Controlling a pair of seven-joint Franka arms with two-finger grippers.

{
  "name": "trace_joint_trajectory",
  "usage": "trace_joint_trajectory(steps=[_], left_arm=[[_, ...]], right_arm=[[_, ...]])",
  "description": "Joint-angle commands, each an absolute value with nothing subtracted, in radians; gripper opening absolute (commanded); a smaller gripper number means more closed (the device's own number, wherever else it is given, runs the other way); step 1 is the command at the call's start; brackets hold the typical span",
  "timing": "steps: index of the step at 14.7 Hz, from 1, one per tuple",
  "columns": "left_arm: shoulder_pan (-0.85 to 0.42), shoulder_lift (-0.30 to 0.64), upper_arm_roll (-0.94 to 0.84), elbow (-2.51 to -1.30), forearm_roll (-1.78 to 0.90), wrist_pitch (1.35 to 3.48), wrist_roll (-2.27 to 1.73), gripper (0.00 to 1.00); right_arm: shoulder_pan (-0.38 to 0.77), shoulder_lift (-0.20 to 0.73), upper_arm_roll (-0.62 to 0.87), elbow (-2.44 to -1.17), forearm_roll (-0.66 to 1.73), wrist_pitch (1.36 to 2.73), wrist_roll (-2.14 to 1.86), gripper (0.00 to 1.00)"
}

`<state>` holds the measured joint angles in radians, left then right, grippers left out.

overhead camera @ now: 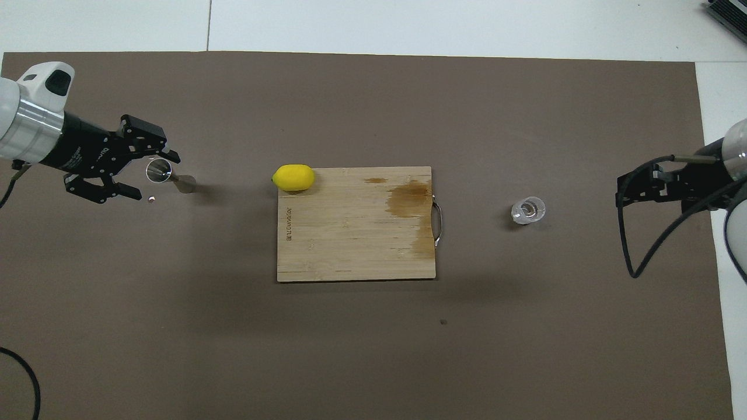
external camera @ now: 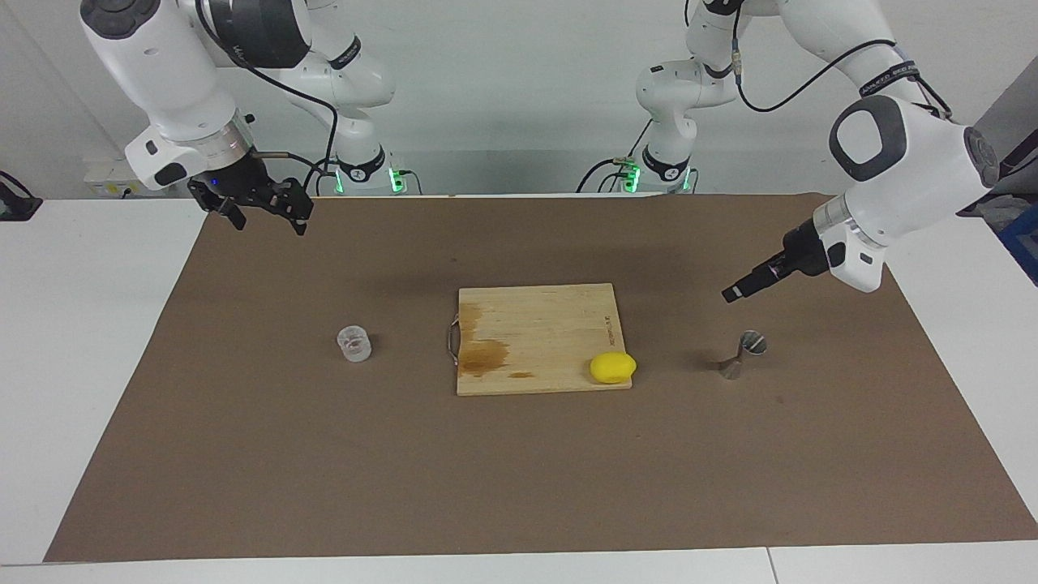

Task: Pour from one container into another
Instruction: 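Reach the open left gripper toward the small metal cup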

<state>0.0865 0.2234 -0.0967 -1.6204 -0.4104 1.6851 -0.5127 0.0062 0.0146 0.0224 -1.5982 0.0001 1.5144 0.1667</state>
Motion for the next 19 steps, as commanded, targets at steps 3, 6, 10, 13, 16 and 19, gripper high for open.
trace_joint_trajectory(steps=[3,6,10,13,16,19], left_arm=[[0.097,0.275,-0.094,-1.617,-0.448,1.767,-0.67,1.0],[0.155,0.275,-0.094,-1.664,-0.633,1.837,-0.778,1.0],[0.244,0.261,-0.094,-1.781,-0.82,1.928,-0.813,1.0],[0.298,0.27,-0.094,-1.857,-0.978,1.977,-0.818,1.0],[0.342,0.262,-0.095,-1.959,-1.093,2.023,-0.863,1.0],[0.351,0.258,-0.1,-2.029,-1.159,2.034,-0.891,1.0]], right_arm=[[-0.003,0.002,0.028,-1.609,-0.009,1.513,0.146,1.0],[-0.003,0.002,0.028,-1.609,-0.009,1.514,0.146,1.0],[-0.003,0.002,0.028,-1.609,-0.009,1.513,0.146,1.0],[-0.003,0.002,0.028,-1.609,-0.009,1.513,0.146,1.0],[-0.003,0.002,0.028,-1.609,-0.009,1.513,0.146,1.0],[-0.003,0.002,0.028,-1.609,-0.009,1.513,0.146,1.0]])
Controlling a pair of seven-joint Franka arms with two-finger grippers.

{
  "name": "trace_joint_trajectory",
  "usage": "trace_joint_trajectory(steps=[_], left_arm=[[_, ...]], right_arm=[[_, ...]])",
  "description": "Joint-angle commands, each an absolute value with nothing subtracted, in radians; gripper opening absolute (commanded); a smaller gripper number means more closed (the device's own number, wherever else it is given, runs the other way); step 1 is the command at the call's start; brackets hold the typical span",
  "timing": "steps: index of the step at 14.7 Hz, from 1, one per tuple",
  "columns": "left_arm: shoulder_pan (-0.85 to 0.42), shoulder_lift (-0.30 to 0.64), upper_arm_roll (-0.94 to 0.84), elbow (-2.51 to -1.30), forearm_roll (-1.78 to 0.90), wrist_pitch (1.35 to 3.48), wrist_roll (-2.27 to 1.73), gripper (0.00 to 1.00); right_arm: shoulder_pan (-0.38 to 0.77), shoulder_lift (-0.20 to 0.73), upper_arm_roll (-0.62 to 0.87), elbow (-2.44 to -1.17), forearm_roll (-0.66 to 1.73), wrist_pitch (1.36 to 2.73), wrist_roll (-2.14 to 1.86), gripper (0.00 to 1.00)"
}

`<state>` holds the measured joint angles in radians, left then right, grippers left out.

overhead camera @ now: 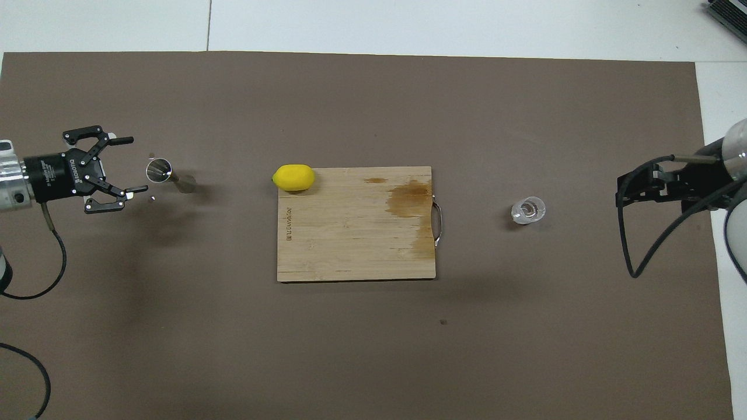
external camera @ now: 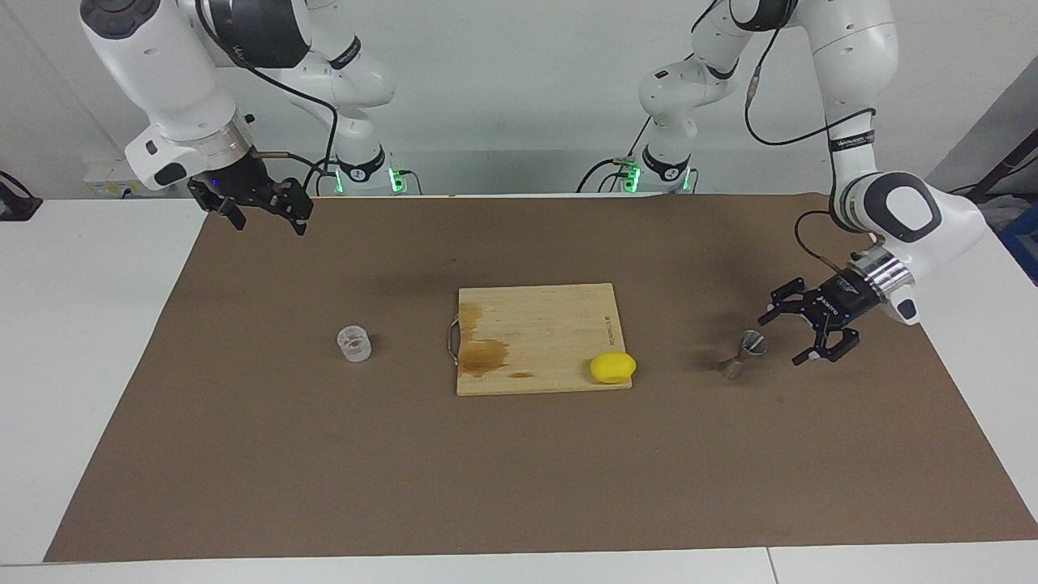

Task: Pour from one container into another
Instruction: 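Close the left gripper on the metal cup and lift it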

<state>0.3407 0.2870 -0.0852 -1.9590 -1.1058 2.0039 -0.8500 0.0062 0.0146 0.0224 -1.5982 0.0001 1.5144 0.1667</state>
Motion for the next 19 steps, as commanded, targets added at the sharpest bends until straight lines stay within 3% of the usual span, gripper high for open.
trace_joint_trajectory(steps=[1,13,19], left_arm=[[0.351,0.256,-0.1,-2.046,-1.179,2.034,-0.903,1.0],[0.331,0.252,-0.107,-2.079,-1.296,2.039,-0.974,0.99],[0.331,0.252,-0.107,-2.082,-1.296,2.048,-0.976,0.81]], right_arm=[[-0.003,0.002,0.028,-1.609,-0.009,1.513,0.146,1.0],[-0.003,0.002,0.028,-1.609,-0.009,1.513,0.146,1.0],[-0.003,0.002,0.028,-1.609,-0.009,1.513,0.146,1.0]])
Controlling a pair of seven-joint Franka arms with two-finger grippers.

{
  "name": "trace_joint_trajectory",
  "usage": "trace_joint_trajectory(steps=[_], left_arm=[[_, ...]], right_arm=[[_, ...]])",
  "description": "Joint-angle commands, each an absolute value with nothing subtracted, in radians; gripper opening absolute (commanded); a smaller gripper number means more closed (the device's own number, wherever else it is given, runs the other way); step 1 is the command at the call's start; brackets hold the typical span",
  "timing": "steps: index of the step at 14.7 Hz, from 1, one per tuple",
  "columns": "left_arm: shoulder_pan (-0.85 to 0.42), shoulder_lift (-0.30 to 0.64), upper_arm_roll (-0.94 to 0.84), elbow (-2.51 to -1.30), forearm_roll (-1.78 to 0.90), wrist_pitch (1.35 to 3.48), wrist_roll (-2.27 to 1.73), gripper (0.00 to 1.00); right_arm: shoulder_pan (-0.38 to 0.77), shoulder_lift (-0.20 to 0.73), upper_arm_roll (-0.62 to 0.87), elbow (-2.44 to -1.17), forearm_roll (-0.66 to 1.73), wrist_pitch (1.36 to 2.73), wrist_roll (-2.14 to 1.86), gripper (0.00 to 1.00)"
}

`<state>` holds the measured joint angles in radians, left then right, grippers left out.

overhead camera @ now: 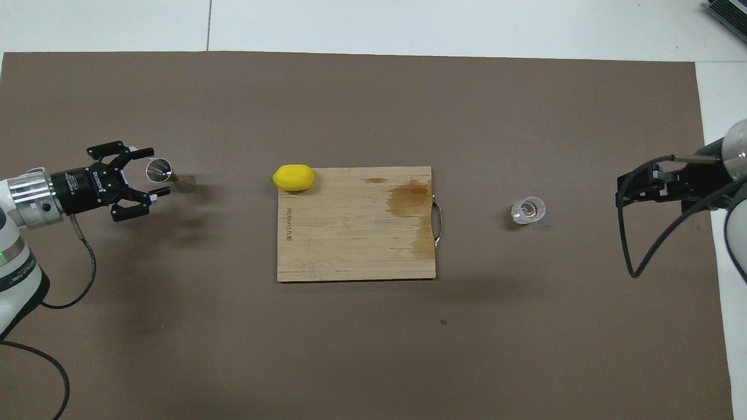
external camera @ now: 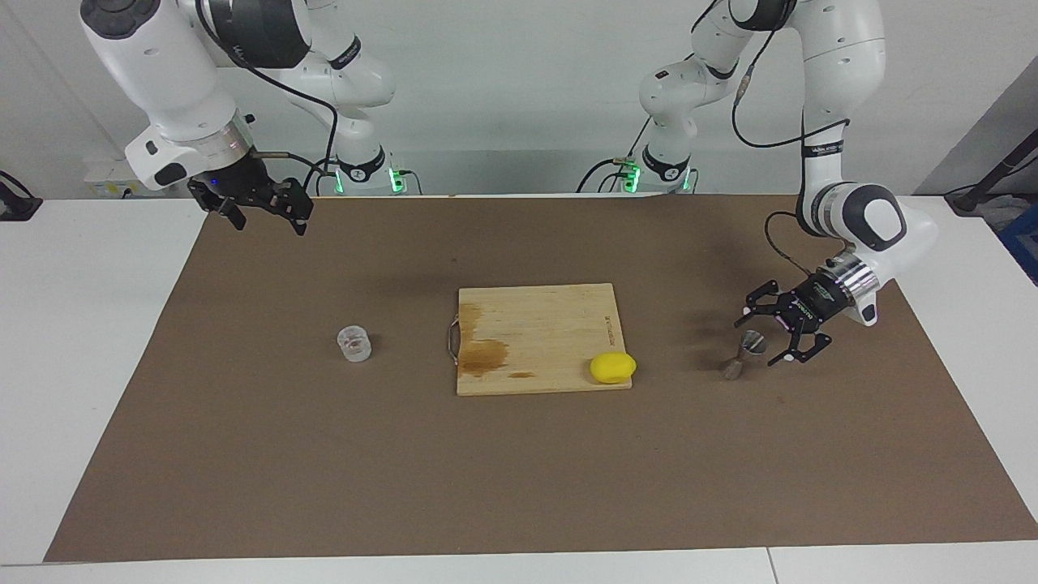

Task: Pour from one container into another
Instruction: 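Close the left gripper on the metal cup and lift it, then carry the metal cup with the left gripper onto the cutting board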

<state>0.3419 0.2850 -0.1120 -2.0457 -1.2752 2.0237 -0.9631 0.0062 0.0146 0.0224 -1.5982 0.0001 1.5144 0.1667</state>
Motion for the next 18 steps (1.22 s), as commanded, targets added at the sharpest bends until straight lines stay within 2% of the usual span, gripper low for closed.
trace_joint_trajectory(steps=[1,2,3,4,5,11,15,18], left_arm=[[0.331,0.252,-0.107,-2.082,-1.296,2.049,-0.976,0.78],[0.331,0.252,-0.107,-2.082,-1.296,2.051,-0.976,0.72],[0.331,0.252,-0.107,-2.082,-1.296,2.049,-0.976,0.58],[0.331,0.252,-0.107,-2.082,-1.296,2.049,-0.976,0.19],[0.331,0.252,-0.107,-2.082,-1.296,2.051,-0.974,0.0],[0.308,0.25,-0.118,-2.028,-1.296,2.007,-1.012,0.0],[0.293,0.2,-0.237,-1.959,-1.296,2.032,-1.196,0.0],[0.191,0.17,-0.282,-1.948,-1.314,2.109,-1.255,0.0]], right_arm=[[-0.003,0.002,0.028,-1.609,-0.009,1.513,0.146,1.0],[-0.003,0.002,0.028,-1.609,-0.009,1.513,0.146,1.0],[-0.003,0.002,0.028,-1.609,-0.009,1.513,0.146,1.0],[-0.003,0.002,0.028,-1.609,-0.009,1.513,0.146,1.0],[-0.003,0.002,0.028,-1.609,-0.009,1.513,0.146,1.0],[-0.003,0.002,0.028,-1.609,-0.009,1.513,0.146,1.0],[-0.003,0.002,0.028,-1.609,-0.009,1.513,0.146,1.0],[-0.003,0.002,0.028,-1.609,-0.009,1.513,0.146,1.0]])
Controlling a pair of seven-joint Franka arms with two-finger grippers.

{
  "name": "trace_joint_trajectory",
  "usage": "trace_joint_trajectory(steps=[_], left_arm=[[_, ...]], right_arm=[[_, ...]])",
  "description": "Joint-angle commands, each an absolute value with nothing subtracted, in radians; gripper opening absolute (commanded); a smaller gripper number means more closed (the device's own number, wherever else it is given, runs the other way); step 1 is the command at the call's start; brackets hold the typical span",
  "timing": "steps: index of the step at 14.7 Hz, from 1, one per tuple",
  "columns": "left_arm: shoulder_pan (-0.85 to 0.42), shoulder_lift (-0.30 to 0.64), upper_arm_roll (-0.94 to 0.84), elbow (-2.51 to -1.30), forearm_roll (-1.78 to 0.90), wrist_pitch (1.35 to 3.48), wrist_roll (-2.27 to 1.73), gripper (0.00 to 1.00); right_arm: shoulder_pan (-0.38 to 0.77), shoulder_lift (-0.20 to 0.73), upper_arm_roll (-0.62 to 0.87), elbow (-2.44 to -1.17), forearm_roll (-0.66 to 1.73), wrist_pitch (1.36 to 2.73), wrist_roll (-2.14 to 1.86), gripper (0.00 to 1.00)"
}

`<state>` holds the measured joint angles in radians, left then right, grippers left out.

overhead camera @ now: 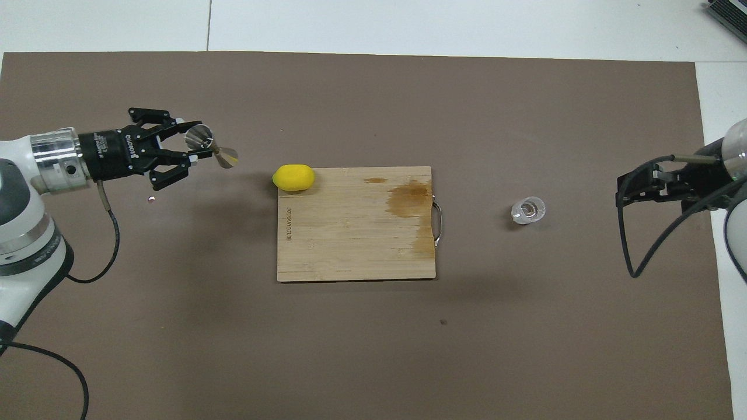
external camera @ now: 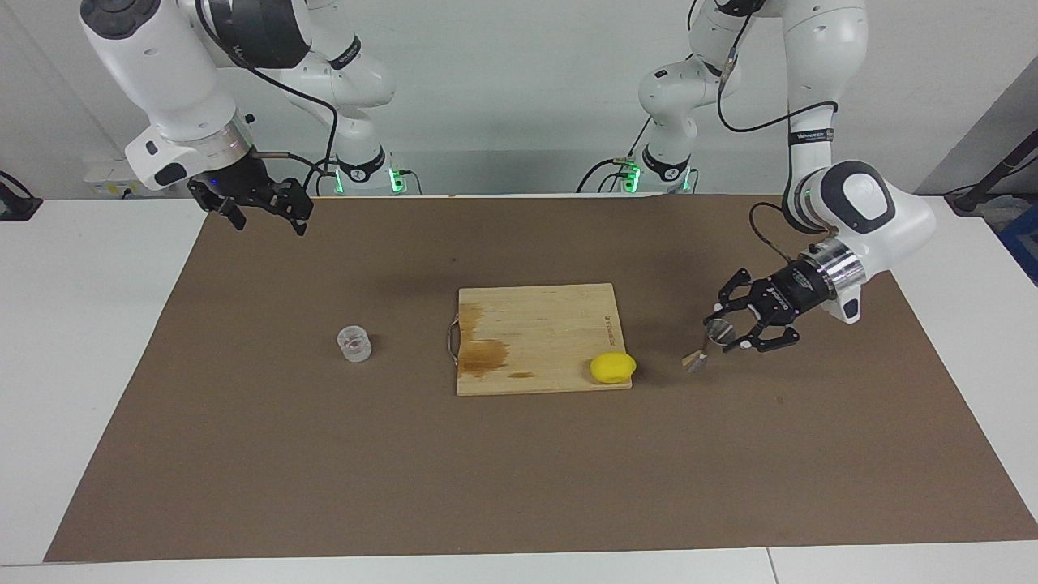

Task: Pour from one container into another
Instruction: 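Carry the metal cup with the left gripper onto the cutting board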

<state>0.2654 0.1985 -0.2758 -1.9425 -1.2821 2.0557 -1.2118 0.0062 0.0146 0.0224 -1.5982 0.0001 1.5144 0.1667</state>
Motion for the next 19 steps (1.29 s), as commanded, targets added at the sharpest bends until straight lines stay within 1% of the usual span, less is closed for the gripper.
trace_joint_trajectory(steps=[1,3,7,11,15,19], left_arm=[[0.146,0.17,-0.282,-1.948,-1.336,2.13,-1.271,0.0],[0.042,0.172,-0.281,-1.948,-1.399,2.195,-1.272,0.0],[-0.171,0.189,-0.281,-1.948,-1.558,2.432,-1.266,0.0],[-0.348,0.228,-0.281,-1.95,-1.598,2.678,-1.266,0.0],[-0.411,0.333,-0.281,-1.878,-1.598,2.74,-1.262,0.0],[-0.448,0.351,-0.281,-1.876,-1.597,2.753,-1.259,0.0]], right_arm=[[-0.005,0.002,0.028,-1.609,-0.009,1.513,0.146,1.0],[-0.003,0.002,0.028,-1.609,-0.009,1.513,0.146,1.0],[-0.003,0.002,0.028,-1.609,-0.009,1.513,0.146,1.0],[-0.003,0.002,0.028,-1.609,-0.009,1.513,0.146,1.0],[-0.003,0.002,0.028,-1.609,-0.009,1.513,0.146,1.0],[-0.003,0.002,0.028,-1.609,-0.009,1.513,0.146,1.0]])
